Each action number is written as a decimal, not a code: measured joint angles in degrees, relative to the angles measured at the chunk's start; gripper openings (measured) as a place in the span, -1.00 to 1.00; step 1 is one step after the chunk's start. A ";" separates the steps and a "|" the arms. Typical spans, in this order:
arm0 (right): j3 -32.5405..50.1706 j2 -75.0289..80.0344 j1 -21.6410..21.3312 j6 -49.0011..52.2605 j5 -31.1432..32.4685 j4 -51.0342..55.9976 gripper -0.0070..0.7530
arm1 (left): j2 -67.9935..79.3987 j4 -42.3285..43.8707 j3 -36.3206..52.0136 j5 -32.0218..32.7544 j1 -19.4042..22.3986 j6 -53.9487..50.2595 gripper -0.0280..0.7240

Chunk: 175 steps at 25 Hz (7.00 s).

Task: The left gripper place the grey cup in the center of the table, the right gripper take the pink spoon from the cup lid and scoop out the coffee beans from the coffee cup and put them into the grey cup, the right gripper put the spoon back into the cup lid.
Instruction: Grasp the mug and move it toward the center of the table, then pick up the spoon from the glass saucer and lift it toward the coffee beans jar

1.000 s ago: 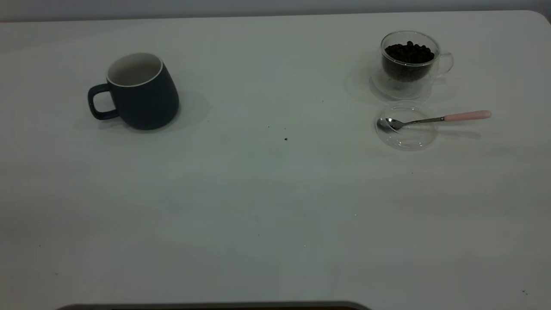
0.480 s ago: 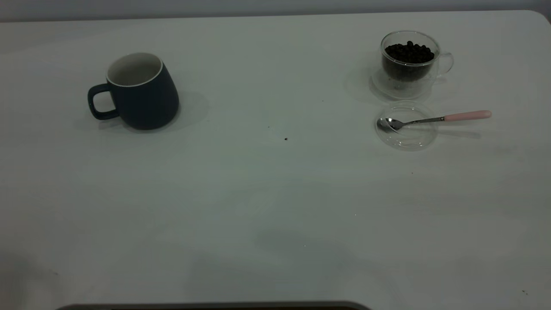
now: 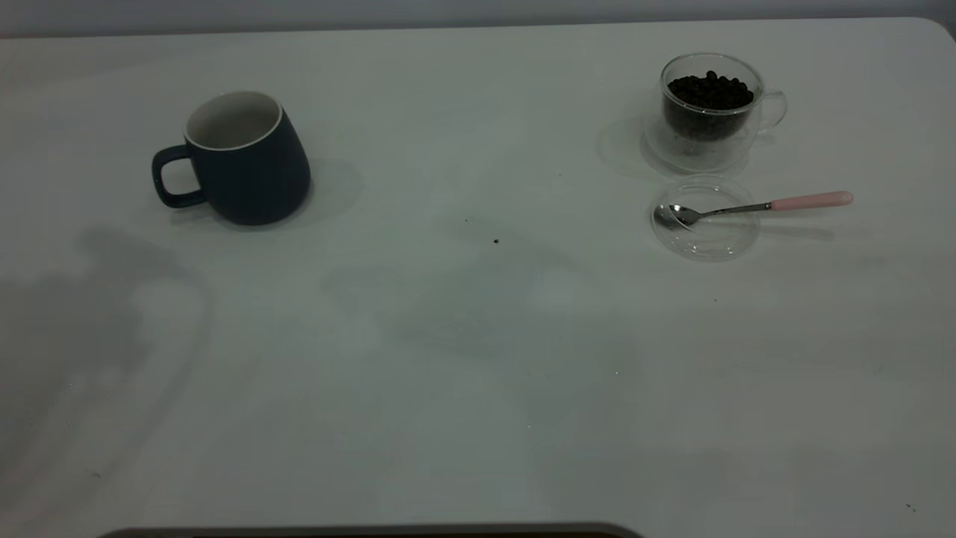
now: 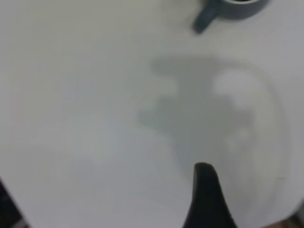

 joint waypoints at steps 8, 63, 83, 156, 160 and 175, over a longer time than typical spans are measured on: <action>0.00 0.00 0.00 0.00 0.00 0.00 0.43 | 16.18 5.60 -7.06 -3.95 0.00 14.31 0.59; 0.00 0.00 0.00 0.00 0.00 0.00 0.43 | 41.16 6.49 -8.29 -40.93 -23.01 23.37 0.59; 0.00 0.00 0.00 0.00 0.00 0.00 0.43 | -14.60 6.32 -8.29 16.59 -22.96 -8.01 0.59; 0.00 0.00 0.00 0.00 0.00 0.00 0.43 | -85.47 -10.56 40.42 15.16 2.29 -18.22 0.59; 0.00 0.00 0.00 0.00 0.00 0.00 0.43 | -85.47 -10.44 40.42 15.16 2.29 -18.61 0.59; 0.00 0.00 0.00 0.00 0.00 0.00 0.43 | -88.99 -10.45 40.42 15.19 5.22 -18.96 0.59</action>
